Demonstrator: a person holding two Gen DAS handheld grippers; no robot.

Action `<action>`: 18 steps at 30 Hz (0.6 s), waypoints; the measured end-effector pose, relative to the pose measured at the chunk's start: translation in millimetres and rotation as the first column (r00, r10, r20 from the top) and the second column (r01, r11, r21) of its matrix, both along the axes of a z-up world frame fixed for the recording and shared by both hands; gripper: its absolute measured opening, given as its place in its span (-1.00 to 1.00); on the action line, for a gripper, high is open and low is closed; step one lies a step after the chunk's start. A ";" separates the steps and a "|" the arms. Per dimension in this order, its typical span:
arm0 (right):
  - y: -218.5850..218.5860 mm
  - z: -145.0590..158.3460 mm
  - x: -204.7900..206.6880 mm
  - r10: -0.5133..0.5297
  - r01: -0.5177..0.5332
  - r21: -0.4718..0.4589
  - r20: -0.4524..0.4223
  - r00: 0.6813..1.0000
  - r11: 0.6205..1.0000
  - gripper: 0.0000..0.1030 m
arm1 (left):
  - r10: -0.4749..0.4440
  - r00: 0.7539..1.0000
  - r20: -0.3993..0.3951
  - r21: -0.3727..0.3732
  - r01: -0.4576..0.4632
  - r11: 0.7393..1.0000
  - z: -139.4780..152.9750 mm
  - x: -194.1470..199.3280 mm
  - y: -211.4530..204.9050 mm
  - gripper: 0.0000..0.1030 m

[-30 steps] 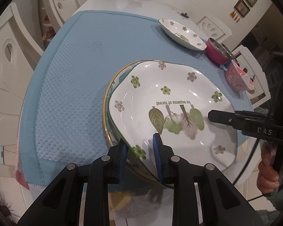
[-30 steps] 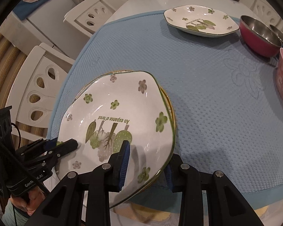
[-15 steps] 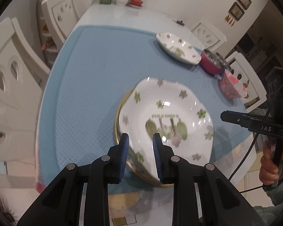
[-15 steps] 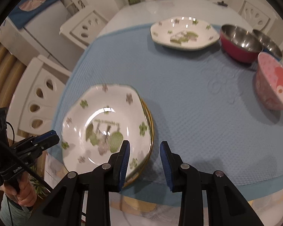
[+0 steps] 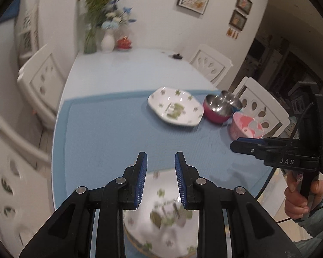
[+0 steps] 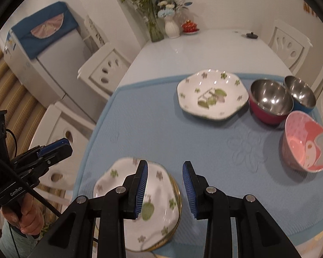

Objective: Organize plates and bowls
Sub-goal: 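Grasp the rim of the second green-leaf plate with the left gripper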

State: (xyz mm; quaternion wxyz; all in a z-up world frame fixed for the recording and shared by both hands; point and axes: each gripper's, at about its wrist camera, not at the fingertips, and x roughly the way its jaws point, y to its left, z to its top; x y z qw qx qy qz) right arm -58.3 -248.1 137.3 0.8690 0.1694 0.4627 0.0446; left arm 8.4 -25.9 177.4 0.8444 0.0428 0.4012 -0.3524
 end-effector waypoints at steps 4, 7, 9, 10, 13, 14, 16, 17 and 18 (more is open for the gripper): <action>-14.9 4.4 12.3 -0.047 0.047 0.008 0.015 0.999 0.999 -0.35 | -0.008 1.000 0.003 -0.016 0.008 1.000 6.7 23.4 -15.1 -0.27; -31.8 -7.1 25.9 -0.106 0.107 0.072 -0.014 0.994 0.992 0.08 | -0.014 0.999 -0.038 -0.035 0.013 0.999 2.1 53.4 -31.5 -0.05; -46.2 -17.2 37.1 -0.150 0.152 0.126 -0.029 0.988 0.980 0.10 | -0.011 0.999 -0.053 -0.028 0.009 1.000 -3.2 78.8 -48.3 -0.04; -51.5 -21.4 43.0 -0.161 0.166 0.141 -0.041 0.986 0.976 0.10 | -0.012 0.998 -0.060 -0.022 0.011 1.000 -6.0 84.9 -53.7 -0.04; -64.3 -36.2 62.5 -0.210 0.218 0.142 -0.074 0.975 0.965 0.10 | -0.026 0.997 -0.078 -0.003 0.026 1.000 -19.2 112.8 -79.1 -0.04; -68.1 -41.9 69.2 -0.228 0.238 0.137 -0.084 0.970 0.962 0.10 | -0.033 0.995 -0.091 0.001 0.033 0.999 -24.8 122.0 -87.4 -0.04; -76.8 -55.1 82.4 -0.270 0.283 0.120 -0.112 0.956 0.952 0.10 | -0.046 0.992 -0.121 0.005 0.047 0.999 -38.0 141.9 -104.5 -0.04; -81.5 -62.2 88.4 -0.292 0.306 0.114 -0.126 0.948 0.945 0.10 | -0.052 0.989 -0.136 0.008 0.054 0.999 -45.6 151.4 -112.8 -0.04; -86.4 -68.7 94.0 -0.309 0.324 0.112 -0.136 0.941 0.939 0.10 | -0.062 0.986 -0.152 0.016 0.065 0.998 -54.8 161.5 -122.6 -0.04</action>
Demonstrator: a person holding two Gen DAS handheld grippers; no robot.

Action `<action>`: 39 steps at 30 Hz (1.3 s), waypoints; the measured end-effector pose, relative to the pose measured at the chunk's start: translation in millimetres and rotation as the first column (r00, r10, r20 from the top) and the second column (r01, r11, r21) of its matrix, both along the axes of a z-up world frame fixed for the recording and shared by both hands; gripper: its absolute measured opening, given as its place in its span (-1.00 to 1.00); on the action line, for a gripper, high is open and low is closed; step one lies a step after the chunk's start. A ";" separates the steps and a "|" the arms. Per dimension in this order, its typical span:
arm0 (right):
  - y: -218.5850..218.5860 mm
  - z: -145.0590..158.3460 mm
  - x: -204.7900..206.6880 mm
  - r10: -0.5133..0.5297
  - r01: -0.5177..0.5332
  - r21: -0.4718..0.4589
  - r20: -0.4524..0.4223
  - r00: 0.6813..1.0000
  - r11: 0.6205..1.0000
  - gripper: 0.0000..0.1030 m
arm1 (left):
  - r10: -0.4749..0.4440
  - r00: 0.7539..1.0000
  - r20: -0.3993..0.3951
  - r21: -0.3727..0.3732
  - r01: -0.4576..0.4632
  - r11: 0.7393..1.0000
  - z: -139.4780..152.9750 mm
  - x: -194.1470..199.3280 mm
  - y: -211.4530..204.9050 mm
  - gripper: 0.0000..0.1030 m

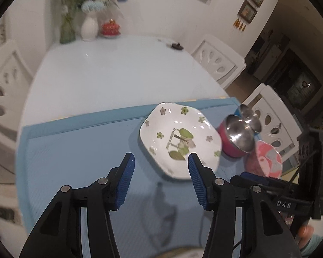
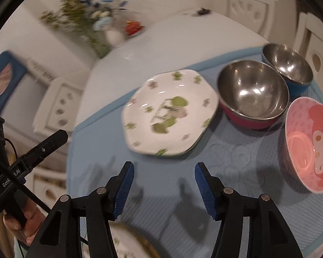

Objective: Organize plates and bowls
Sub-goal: 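Grasp the rim of the second green-leaf plate with the left gripper, then lift the second green-leaf plate and carry it over the plate stack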

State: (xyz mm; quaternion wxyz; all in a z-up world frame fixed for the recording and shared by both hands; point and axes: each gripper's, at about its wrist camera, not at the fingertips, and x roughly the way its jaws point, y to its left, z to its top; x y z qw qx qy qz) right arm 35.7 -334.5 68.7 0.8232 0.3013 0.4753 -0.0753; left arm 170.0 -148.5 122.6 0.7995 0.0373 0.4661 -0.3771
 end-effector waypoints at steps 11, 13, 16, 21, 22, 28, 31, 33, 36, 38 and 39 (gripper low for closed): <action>-25.8 -55.8 46.1 -0.083 0.079 -0.042 -0.082 0.993 0.996 0.03 | -0.051 0.994 -0.093 0.063 0.057 0.996 -77.4 64.2 -55.0 -0.05; -27.4 -62.4 51.8 -0.083 0.079 -0.046 -0.088 0.993 0.996 -0.03 | -0.064 0.991 -0.113 0.055 0.071 0.996 -86.4 70.8 -60.3 -0.09; -29.8 -71.7 58.4 -0.078 0.075 -0.039 -0.094 0.993 0.996 -0.17 | -0.090 0.986 -0.143 0.041 0.097 0.994 -98.6 77.3 -68.4 -0.24; -27.5 -77.1 67.9 -0.050 0.042 -0.097 -0.078 0.996 0.994 -0.30 | -0.109 0.984 -0.137 0.019 0.113 0.993 -108.3 83.5 -72.1 -0.48; -25.9 -77.6 69.2 -0.041 0.032 -0.109 -0.077 0.996 0.993 -0.30 | -0.105 0.985 -0.138 0.016 0.108 0.994 -108.4 84.9 -71.5 -0.58; -10.3 -71.1 66.9 0.044 -0.055 -0.166 -0.064 0.997 0.985 -0.31 | -0.076 0.988 -0.137 -0.007 0.075 0.997 -105.0 88.3 -50.9 -0.61; 4.4 -68.7 65.0 0.094 -0.103 -0.154 -0.067 0.993 0.983 -0.31 | -0.038 0.988 -0.151 -0.003 0.038 0.999 -102.8 86.3 -26.5 -0.61; 15.8 -71.4 64.5 0.134 -0.141 -0.130 -0.063 0.989 0.981 -0.31 | -0.022 0.985 -0.172 -0.006 0.021 1.000 -104.7 85.7 -14.4 -0.61; 23.8 -74.9 62.5 0.175 -0.183 -0.137 -0.068 0.982 0.974 -0.31 | -0.019 0.985 -0.171 0.005 0.020 1.000 -108.2 79.8 -6.7 -0.61; 21.8 -76.1 62.9 0.190 -0.198 -0.145 -0.069 0.979 0.969 -0.31 | -0.031 0.988 -0.151 0.022 0.035 0.999 -107.6 77.4 -9.9 -0.61; 17.6 -77.4 64.3 0.195 -0.204 -0.133 -0.072 0.978 0.970 -0.31 | -0.040 0.989 -0.144 0.029 0.044 0.999 -107.7 78.1 -11.3 -0.61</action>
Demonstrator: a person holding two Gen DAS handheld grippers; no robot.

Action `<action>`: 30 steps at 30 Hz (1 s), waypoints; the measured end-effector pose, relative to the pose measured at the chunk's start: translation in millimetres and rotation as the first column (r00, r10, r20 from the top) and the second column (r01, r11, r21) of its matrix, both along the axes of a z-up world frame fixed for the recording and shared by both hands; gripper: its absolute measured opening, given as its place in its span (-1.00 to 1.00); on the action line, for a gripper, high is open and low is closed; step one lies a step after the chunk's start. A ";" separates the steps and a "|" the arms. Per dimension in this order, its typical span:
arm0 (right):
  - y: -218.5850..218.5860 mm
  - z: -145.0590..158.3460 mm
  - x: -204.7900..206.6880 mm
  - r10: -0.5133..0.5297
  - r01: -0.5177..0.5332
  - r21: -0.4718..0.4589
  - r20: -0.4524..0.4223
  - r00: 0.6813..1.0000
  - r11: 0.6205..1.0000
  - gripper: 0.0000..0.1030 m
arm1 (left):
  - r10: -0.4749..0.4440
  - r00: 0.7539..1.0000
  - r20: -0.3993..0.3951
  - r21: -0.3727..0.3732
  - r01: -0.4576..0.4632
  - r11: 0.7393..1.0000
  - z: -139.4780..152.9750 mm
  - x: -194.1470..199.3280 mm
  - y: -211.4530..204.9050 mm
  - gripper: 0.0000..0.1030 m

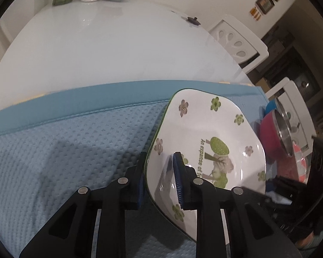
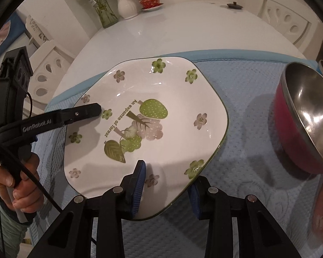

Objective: Organize plates and bowls
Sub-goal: 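Lift the second green-leaf plate and carry it over the plate stack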

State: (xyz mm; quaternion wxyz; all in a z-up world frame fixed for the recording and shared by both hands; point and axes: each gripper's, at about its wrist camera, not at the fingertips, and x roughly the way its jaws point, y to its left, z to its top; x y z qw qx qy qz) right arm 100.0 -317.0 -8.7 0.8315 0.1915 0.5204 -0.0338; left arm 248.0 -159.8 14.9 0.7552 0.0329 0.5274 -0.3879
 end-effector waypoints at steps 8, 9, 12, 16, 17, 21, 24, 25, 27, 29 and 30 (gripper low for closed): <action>-21.8 -3.3 12.6 0.003 -0.003 -0.008 0.042 0.999 1.000 -0.26 | -0.041 0.998 0.042 0.017 0.040 0.999 -1.3 4.5 -14.4 -0.55; -21.0 -1.9 12.3 0.019 -0.018 -0.026 0.049 0.999 1.000 -0.26 | -0.055 0.996 0.071 0.029 0.053 0.998 0.3 0.5 -15.5 -0.55; -16.1 4.1 7.0 0.038 -0.033 -0.066 0.068 0.997 0.997 -0.27 | -0.063 0.996 0.069 0.010 0.062 0.998 5.2 -7.4 -9.9 -0.55; -13.0 16.4 1.0 0.055 -0.048 -0.094 0.077 0.995 0.994 -0.28 | -0.043 0.994 0.096 -0.007 0.044 0.999 18.9 -19.7 -5.0 -0.56; -11.6 20.0 0.4 0.057 -0.049 -0.096 0.084 0.995 0.994 -0.28 | -0.037 0.994 0.100 -0.012 0.038 0.999 22.9 -22.1 -3.9 -0.56; -4.4 34.3 -5.2 0.083 -0.070 -0.125 0.105 0.991 0.990 -0.28 | -0.025 0.990 0.138 -0.035 0.030 0.999 43.4 -30.8 5.4 -0.56; 1.3 48.6 -9.5 0.103 -0.086 -0.128 0.131 0.986 0.988 -0.30 | -0.026 0.982 0.189 -0.051 0.036 0.998 62.1 -41.1 12.2 -0.56; 3.2 53.7 -10.5 0.105 -0.086 -0.133 0.144 0.984 0.987 -0.30 | -0.028 0.980 0.197 -0.048 0.038 0.998 64.5 -41.9 12.1 -0.56; 5.0 58.9 -12.5 0.113 -0.094 -0.126 0.147 0.983 0.988 -0.30 | -0.029 0.981 0.193 -0.034 0.036 0.999 65.2 -43.4 13.8 -0.56; 8.4 58.3 -13.7 0.117 -0.100 -0.121 0.150 0.982 0.988 -0.31 | -0.008 0.982 0.191 -0.056 0.019 0.998 67.9 -47.0 19.7 -0.56; 10.4 59.1 -16.4 0.122 -0.104 -0.121 0.154 0.981 0.987 -0.31 | 0.000 0.982 0.191 -0.062 0.012 0.998 70.4 -49.1 22.2 -0.56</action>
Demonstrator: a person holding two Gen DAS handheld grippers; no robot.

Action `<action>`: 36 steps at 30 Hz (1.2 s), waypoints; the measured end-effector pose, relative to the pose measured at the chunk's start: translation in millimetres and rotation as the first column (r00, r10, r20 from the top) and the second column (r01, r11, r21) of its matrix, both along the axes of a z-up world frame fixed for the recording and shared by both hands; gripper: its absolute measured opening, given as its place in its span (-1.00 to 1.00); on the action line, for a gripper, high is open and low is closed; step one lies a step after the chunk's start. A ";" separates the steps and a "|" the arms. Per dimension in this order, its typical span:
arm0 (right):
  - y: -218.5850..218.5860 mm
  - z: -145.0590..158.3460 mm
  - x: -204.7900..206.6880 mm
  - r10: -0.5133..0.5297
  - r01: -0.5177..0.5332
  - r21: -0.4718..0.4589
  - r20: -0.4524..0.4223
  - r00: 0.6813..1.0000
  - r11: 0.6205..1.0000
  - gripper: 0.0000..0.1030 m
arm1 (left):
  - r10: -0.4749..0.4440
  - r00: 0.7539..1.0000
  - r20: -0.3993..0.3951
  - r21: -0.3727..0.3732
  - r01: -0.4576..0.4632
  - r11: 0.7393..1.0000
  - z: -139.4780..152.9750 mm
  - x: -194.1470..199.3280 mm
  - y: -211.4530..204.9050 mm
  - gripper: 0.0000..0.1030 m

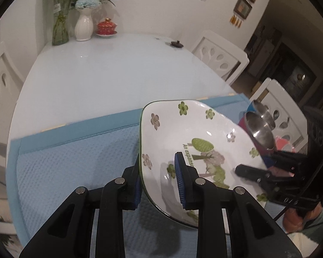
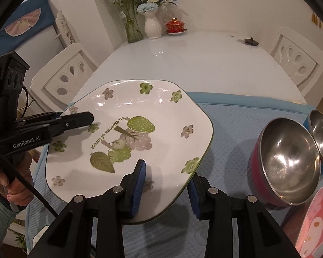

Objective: Organize plates and bowls
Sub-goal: 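Lift the second green-leaf plate and carry it over the plate stack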

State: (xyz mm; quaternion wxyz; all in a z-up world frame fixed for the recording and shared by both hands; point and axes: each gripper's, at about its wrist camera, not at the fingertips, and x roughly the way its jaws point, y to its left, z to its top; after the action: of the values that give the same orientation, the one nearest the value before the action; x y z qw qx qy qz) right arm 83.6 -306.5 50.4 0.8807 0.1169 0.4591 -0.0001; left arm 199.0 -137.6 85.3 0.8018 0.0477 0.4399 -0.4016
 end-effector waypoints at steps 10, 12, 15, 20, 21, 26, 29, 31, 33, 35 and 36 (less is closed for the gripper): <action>16.8 32.8 -30.7 0.052 -0.050 -0.029 0.046 0.998 0.998 -0.31 | 0.002 0.999 0.039 -0.026 -0.001 1.000 31.6 -37.4 20.4 -0.56; 21.0 41.8 -42.0 0.065 -0.063 -0.036 0.056 0.996 0.997 -0.31 | 0.004 0.999 0.048 -0.027 -0.002 1.000 38.2 -49.1 25.0 -0.56; 27.5 53.6 -61.2 0.084 -0.081 -0.038 0.066 0.994 0.996 -0.31 | 0.007 0.998 0.067 -0.021 -0.005 1.000 50.4 -72.0 33.6 -0.56; 41.5 72.5 -101.8 0.106 -0.102 -0.051 0.085 0.991 0.993 -0.31 | 0.012 0.997 0.081 -0.020 -0.010 1.000 67.7 -113.0 49.9 -0.56; 43.6 74.6 -109.5 0.112 -0.108 -0.051 0.087 0.990 0.993 -0.31 | 0.009 0.997 0.083 -0.014 -0.008 1.000 69.7 -123.4 53.4 -0.56; 59.8 76.8 -153.8 0.139 -0.137 -0.035 0.073 0.988 0.990 -0.31 | 0.036 0.997 0.072 0.005 -0.037 0.999 69.9 -166.3 71.3 -0.56; 69.1 72.0 -178.8 0.155 -0.155 -0.011 0.053 0.986 0.988 -0.31 | 0.064 0.997 0.040 0.000 -0.064 0.998 65.8 -189.6 85.1 -0.56; 75.2 68.4 -192.6 0.166 -0.166 0.002 0.039 0.985 0.986 -0.31 | 0.083 0.996 0.022 0.007 -0.084 0.996 61.0 -203.2 93.6 -0.56; 81.4 62.3 -206.5 0.184 -0.184 0.017 0.021 0.983 0.983 -0.31 | 0.102 0.995 0.005 0.022 -0.102 0.995 54.2 -216.8 101.1 -0.56; 88.1 55.5 -219.0 0.202 -0.202 0.022 0.003 0.979 0.979 -0.31 | 0.124 0.992 -0.007 0.036 -0.124 0.992 47.6 -229.1 107.1 -0.56; 90.1 52.2 -223.2 0.210 -0.210 0.025 -0.004 0.978 0.977 -0.31 | 0.140 0.990 -0.014 0.041 -0.139 0.989 42.5 -236.4 110.8 -0.56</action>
State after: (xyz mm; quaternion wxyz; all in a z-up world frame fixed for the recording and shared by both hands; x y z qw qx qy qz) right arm -139.6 -216.4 102.6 0.8726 0.0787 0.4719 0.0982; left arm -37.4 -26.8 127.8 0.8230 0.0294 0.4570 -0.3361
